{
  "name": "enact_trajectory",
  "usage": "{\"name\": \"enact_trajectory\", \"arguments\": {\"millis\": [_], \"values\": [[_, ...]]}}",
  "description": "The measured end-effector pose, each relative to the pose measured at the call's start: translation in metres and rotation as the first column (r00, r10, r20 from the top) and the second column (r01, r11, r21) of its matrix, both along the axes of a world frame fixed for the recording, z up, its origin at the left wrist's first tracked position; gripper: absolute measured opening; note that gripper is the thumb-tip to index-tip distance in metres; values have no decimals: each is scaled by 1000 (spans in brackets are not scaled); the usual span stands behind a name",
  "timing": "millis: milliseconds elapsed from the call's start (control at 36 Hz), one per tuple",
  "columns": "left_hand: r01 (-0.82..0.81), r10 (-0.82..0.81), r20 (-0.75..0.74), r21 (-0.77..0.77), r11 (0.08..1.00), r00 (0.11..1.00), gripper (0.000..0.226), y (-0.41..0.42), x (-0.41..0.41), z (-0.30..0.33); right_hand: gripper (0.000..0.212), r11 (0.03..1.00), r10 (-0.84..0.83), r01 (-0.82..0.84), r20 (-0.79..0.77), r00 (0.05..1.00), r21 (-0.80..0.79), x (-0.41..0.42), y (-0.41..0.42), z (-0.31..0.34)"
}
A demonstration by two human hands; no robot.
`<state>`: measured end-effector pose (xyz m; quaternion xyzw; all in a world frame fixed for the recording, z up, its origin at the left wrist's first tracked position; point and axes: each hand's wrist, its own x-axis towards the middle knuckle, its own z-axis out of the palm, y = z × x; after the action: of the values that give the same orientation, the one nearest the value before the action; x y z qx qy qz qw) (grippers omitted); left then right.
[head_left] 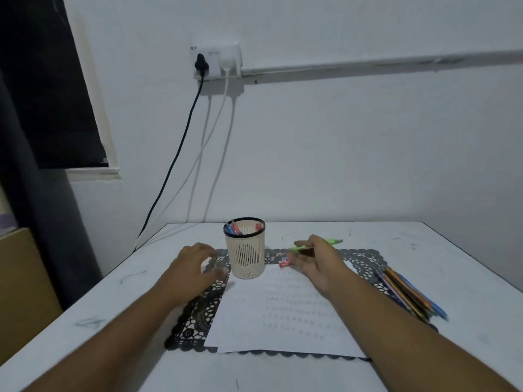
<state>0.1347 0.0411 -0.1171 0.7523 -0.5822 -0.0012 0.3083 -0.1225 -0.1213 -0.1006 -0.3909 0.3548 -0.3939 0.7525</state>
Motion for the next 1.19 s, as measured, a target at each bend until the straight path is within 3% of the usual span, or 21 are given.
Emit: {"name": "enact_trajectory", "arguments": {"millis": [56,111,250,306,389,444,556,694,833,917,1000,1111,1194], "values": [[-102,81,-240,-77,992,967,58,-14,-9,15,19,1000,-21,21,4,1000,-5,1,-1,2],[-138,65,-496,-111,984,866,73,-28,-22,27,17,998,-55,53,-38,998,-41,3,-2,0],[-202,71,-777,-74,976,626,135,-60,-56,6,25,975,-125,102,-109,986,-196,2,2,-3],[-238,62,-761,-123,963,646,144,-70,-66,-16,30,961,-182,160,-82,980,-225,1,1,-2],[-305,123,-597,-213,928,793,132,-74,-73,-31,21,929,-281,254,-65,958,-268,3,-3,1],[-298,134,-519,-247,922,844,124,-69,-76,-30,11,905,-324,296,-44,945,-306,5,-3,3],[-274,113,-506,-257,927,855,115,-64,-78,-32,6,847,-337,316,28,941,-427,7,5,16],[-253,69,-551,-264,931,832,115,-72,-68,-43,5,595,-371,302,78,925,-745,13,16,38],[-265,75,-543,-281,922,837,118,-80,-62,-51,16,349,-312,161,48,949,-923,28,25,56],[-254,56,-541,-300,919,839,118,-78,-63,-50,30,240,-341,-13,-97,935,-971,38,26,60],[-265,86,-490,-308,914,868,112,-72,-70,-43,38,158,-463,-207,-257,848,-966,50,20,62],[-258,85,-463,-325,910,882,112,-68,-73,-39,33,159,-557,-346,-373,742,-925,59,15,61],[-259,104,-431,-317,912,896,112,-66,-72,-38,25,221,-552,-386,-441,708,-896,64,12,58]]}}
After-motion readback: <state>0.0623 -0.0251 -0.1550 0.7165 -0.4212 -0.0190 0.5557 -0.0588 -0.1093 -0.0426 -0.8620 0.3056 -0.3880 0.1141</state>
